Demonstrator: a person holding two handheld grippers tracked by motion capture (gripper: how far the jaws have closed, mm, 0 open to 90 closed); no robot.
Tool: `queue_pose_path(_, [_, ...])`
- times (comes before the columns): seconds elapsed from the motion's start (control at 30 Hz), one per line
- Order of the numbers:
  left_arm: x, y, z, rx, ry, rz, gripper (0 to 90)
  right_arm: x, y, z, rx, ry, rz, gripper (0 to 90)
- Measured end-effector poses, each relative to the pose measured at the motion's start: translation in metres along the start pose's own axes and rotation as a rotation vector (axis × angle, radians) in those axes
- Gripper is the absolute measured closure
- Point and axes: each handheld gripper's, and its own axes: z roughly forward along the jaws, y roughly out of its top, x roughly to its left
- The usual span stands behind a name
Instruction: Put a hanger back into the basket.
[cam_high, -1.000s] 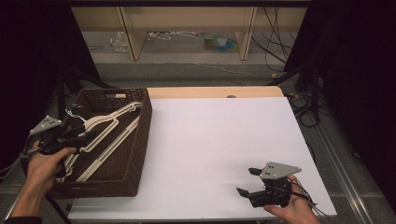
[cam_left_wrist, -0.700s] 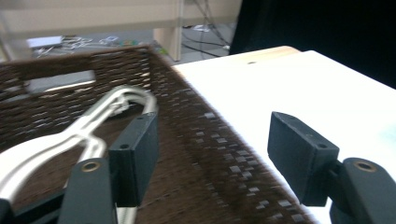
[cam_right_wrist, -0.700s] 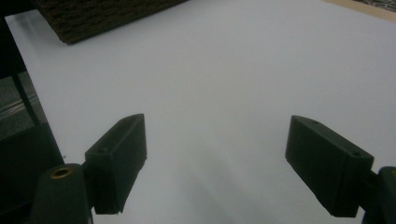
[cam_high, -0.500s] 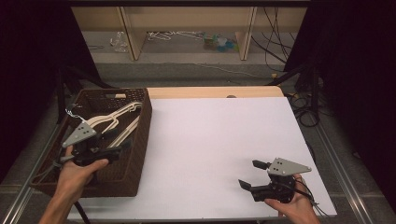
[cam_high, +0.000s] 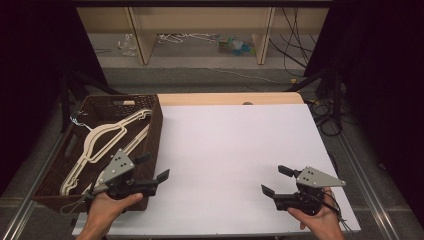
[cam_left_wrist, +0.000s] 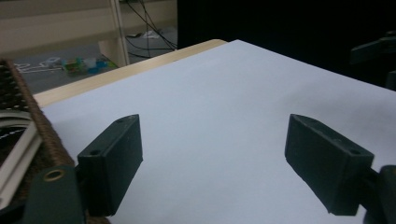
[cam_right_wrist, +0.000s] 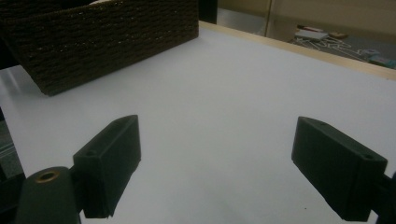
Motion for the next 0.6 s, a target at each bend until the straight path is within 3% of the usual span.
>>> queue_pose_path(0.23, [-0.019, -0.012, -0.002, -0.011, -0.025, -0.011, 17.9, 0.001, 0.002, -0.003, -0.039, -0.012, 0.003, 16.7])
queue_pose_path(0.37, [-0.027, -0.017, -0.003, -0.011, 0.019, 0.047, 17.9, 0.002, 0.003, -0.007, -0.043, -0.025, 0.001, 16.7])
queue_pose_path(0.43, [-0.031, -0.020, -0.004, -0.018, 0.009, 0.031, 17.9, 0.003, 0.003, -0.010, -0.057, -0.030, -0.002, 16.7])
queue_pose_path(0.57, [-0.039, -0.028, -0.003, -0.011, -0.010, 0.041, 18.0, 0.006, 0.001, -0.015, -0.089, -0.049, 0.002, 16.7])
queue_pose_path(0.6, [-0.040, -0.030, -0.003, -0.009, -0.013, 0.048, 18.0, 0.008, 0.001, -0.015, -0.093, -0.033, 0.013, 16.7])
